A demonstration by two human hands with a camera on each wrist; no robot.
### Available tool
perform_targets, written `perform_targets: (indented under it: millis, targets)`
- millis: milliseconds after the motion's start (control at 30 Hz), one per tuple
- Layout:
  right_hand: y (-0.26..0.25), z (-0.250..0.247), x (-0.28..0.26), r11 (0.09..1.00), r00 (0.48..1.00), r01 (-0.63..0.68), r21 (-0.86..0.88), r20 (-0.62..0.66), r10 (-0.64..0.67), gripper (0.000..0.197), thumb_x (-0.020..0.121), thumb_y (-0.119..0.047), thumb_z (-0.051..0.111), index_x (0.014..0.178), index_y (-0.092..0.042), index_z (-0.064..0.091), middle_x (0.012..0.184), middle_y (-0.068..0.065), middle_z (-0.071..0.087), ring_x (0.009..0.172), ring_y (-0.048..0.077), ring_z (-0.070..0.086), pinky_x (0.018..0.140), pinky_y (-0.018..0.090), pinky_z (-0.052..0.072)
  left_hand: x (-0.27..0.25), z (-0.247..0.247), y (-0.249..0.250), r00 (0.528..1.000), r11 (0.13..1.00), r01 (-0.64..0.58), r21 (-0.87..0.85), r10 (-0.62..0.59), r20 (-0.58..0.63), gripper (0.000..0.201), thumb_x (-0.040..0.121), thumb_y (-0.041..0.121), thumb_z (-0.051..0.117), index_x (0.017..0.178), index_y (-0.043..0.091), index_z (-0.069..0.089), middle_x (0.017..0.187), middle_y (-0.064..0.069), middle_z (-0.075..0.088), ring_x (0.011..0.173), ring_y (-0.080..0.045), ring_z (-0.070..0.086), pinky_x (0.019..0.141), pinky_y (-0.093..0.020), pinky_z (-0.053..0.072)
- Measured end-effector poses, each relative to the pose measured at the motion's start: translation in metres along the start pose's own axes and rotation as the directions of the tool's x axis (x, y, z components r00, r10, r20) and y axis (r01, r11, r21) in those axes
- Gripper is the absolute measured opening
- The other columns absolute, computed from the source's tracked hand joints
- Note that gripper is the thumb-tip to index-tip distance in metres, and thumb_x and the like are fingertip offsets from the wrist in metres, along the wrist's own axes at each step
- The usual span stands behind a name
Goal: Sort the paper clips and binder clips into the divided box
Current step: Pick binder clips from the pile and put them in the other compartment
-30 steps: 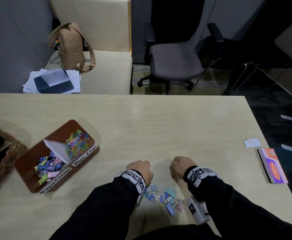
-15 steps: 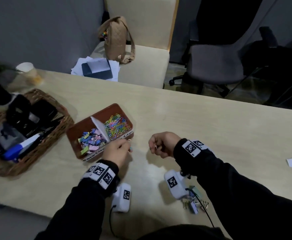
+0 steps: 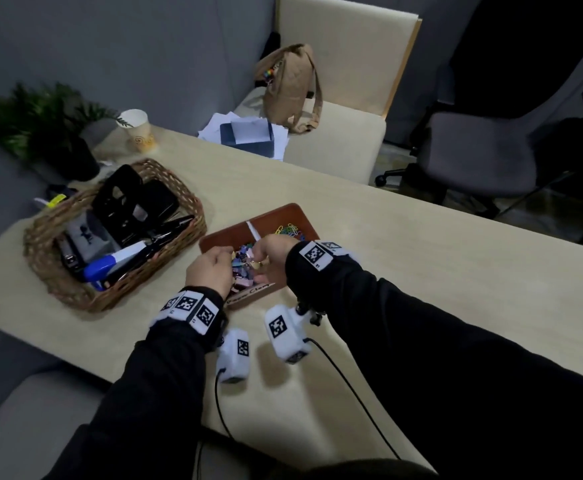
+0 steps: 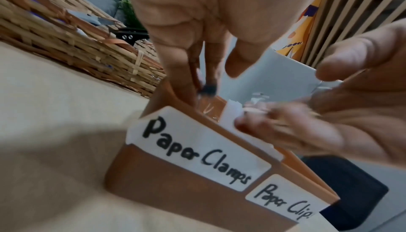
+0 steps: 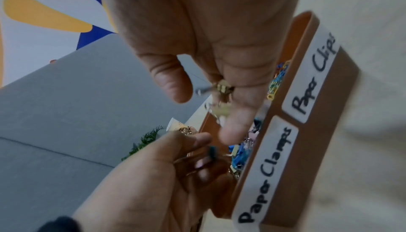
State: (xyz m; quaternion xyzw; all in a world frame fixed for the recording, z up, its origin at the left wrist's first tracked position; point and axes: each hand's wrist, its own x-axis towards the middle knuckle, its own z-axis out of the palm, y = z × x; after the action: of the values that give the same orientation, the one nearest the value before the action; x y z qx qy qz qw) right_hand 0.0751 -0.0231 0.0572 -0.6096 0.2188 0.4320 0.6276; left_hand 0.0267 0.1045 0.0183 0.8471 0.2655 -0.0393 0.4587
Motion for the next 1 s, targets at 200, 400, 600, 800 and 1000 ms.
perform_targets:
  millis: [200,400,600,800,1000]
  targets:
    - [0.012,-0.008,-0.007,0.972,0.97,0.206,-0.11,-0.111,-0.218,0.017,0.09,0.0,0.048,0.088,-0.008,0.062,0.095,0.016,0.06,0.066,0.023,0.057,0.061,0.027,0.049,-0.012,-0.003,-0.006,0.991,0.993,-0.117,0.007,0.117,-0.066,0.031,0.089,0.023,0.041,0.103,0.026,0.069,0.091,-0.006,0.068,0.083,-0.028,0.065,0.08,-0.036,0.054]
    - [0.062,-0.083,-0.069,0.829,0.914,0.324,-0.455,-0.075,-0.398,0.025,0.084,0.006,0.058,0.074,-0.016,0.061,0.071,0.004,0.062,0.06,0.014,0.058,0.054,0.024,0.047,-0.057,0.027,0.008,0.918,0.903,-0.398,0.164,0.389,0.082,0.01,0.089,0.022,0.059,0.089,0.022,0.069,0.094,0.003,0.064,0.08,-0.02,0.06,0.075,-0.028,0.048]
    - [0.151,-0.185,-0.11,0.585,0.9,0.039,-0.81,-0.226,-0.373,0.027,0.078,-0.003,0.068,0.074,-0.028,0.059,0.081,-0.01,0.061,0.064,0.003,0.054,0.058,0.011,0.041,-0.122,0.097,0.019,0.736,0.794,-0.569,0.216,0.375,0.564,0.013,0.087,0.025,0.056,0.094,0.025,0.067,0.096,0.007,0.061,0.086,-0.014,0.061,0.079,-0.027,0.05]
    - [0.212,-0.232,-0.129,0.265,0.944,-0.087,-0.96,-0.164,-0.285,0.05,0.079,0.001,0.054,0.119,-0.03,0.058,0.121,-0.004,0.052,0.107,0.017,0.056,0.086,0.022,0.045,-0.165,0.179,0.009,0.425,0.51,-0.823,0.25,0.26,0.867,0.046,0.087,0.02,0.057,0.131,0.026,0.047,0.134,-0.001,0.039,0.121,-0.023,0.042,0.095,-0.038,0.046]
    - [0.237,-0.24,-0.117,0.173,0.94,0.008,-0.985,-0.051,-0.336,0.056,0.075,0.002,0.063,0.122,-0.026,0.055,0.119,-0.002,0.05,0.106,0.02,0.055,0.089,0.033,0.049,-0.163,0.208,0.011,0.386,0.382,-0.875,0.297,0.181,0.905,0.051,0.085,0.01,0.059,0.131,0.026,0.045,0.13,-0.009,0.033,0.118,-0.031,0.038,0.092,-0.043,0.046]
